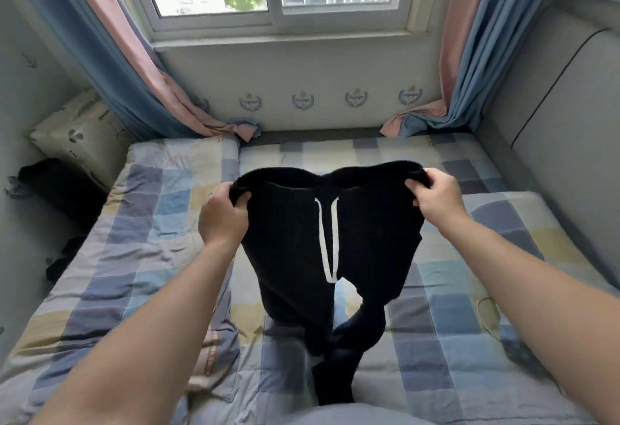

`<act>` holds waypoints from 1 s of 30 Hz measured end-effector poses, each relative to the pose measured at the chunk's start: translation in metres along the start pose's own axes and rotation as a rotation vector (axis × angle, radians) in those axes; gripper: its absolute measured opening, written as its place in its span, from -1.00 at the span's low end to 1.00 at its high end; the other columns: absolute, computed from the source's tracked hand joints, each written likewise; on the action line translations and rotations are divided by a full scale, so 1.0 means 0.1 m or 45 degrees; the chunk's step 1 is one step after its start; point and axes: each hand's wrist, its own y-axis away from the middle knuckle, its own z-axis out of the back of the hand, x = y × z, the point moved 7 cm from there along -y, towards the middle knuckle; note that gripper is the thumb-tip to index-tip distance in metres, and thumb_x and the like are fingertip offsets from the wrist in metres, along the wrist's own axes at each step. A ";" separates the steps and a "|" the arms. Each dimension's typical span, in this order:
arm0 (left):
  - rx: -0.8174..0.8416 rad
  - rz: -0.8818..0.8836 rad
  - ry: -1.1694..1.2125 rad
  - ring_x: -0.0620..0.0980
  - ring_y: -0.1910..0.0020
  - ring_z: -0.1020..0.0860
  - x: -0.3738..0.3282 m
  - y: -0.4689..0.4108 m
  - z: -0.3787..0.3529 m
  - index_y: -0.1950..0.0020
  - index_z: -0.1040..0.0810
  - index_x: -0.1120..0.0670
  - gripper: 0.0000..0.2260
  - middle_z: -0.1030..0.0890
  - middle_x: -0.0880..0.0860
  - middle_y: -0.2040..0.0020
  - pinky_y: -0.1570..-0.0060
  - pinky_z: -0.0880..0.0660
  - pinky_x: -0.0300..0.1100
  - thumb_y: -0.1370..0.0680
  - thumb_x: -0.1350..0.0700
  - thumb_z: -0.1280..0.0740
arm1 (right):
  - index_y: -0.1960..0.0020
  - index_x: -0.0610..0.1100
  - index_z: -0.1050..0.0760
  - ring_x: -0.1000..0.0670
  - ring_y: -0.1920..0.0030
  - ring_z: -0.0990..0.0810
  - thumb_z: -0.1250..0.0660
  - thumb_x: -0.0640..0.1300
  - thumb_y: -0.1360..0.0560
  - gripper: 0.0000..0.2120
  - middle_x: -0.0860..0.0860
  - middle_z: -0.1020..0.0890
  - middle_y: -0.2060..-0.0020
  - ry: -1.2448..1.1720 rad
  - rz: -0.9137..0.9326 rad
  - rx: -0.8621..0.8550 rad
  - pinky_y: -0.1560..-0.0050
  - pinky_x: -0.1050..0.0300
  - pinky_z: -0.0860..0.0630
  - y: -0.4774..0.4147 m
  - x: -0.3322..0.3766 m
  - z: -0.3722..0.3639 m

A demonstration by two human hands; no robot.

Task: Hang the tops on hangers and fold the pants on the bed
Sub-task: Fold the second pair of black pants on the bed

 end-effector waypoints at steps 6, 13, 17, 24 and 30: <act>-0.301 -0.226 0.181 0.26 -0.05 -0.53 -1.02 -0.86 0.77 -0.20 -0.46 0.15 -0.77 -0.58 0.24 -0.02 -0.04 -0.46 0.05 -0.64 0.03 -0.30 | 0.00 -0.11 -0.53 -0.17 0.01 -0.58 -0.33 -0.05 -0.60 -0.87 -0.08 -0.63 0.09 0.173 0.482 -0.163 -0.04 -0.11 -0.52 -0.55 1.52 0.54; -0.423 -0.458 0.360 0.03 0.12 -0.50 -2.10 -1.41 1.66 -0.12 -0.35 0.06 -0.87 -0.50 -0.04 0.11 0.10 -0.38 -0.05 -0.67 0.03 -0.23 | -0.02 -0.02 -0.44 -0.10 0.06 -0.54 -0.27 -0.02 -0.64 -0.92 -0.01 -0.58 0.11 0.164 0.779 -0.332 0.04 0.06 -0.38 -0.92 2.94 1.21; -0.454 -0.487 0.463 0.00 0.13 -0.51 -2.63 -1.61 2.12 -0.14 -0.38 0.06 -0.85 -0.53 -0.02 0.08 0.14 -0.39 -0.17 -0.68 0.00 -0.21 | -0.08 -0.07 -0.48 -0.07 0.11 -0.52 -0.26 0.01 -0.64 -0.85 0.05 -0.55 0.19 0.184 0.810 -0.439 0.08 0.09 -0.35 -1.05 3.59 1.51; -0.338 -0.212 0.875 0.07 0.12 -0.52 -3.23 -2.05 2.74 -0.20 -0.49 0.18 -0.70 -0.58 0.14 -0.01 0.16 -0.42 -0.11 -0.64 -0.04 -0.26 | -0.04 -0.16 -0.48 -0.08 0.12 -0.55 -0.28 0.03 -0.61 -0.76 -0.02 -0.57 0.17 0.093 0.874 -0.520 0.12 0.00 -0.43 -1.02 4.61 1.99; -0.202 -0.037 1.138 0.06 0.20 -0.49 -3.76 -2.04 3.13 -0.25 -0.45 0.14 -0.73 -0.49 0.05 0.14 0.26 -0.43 -0.15 -0.64 0.00 -0.29 | -0.11 -0.20 -0.54 -0.17 -0.03 -0.62 -0.39 -0.01 -0.55 -0.72 -0.14 -0.64 -0.01 -0.149 0.728 -0.398 -0.09 -0.10 -0.58 -0.93 5.23 2.17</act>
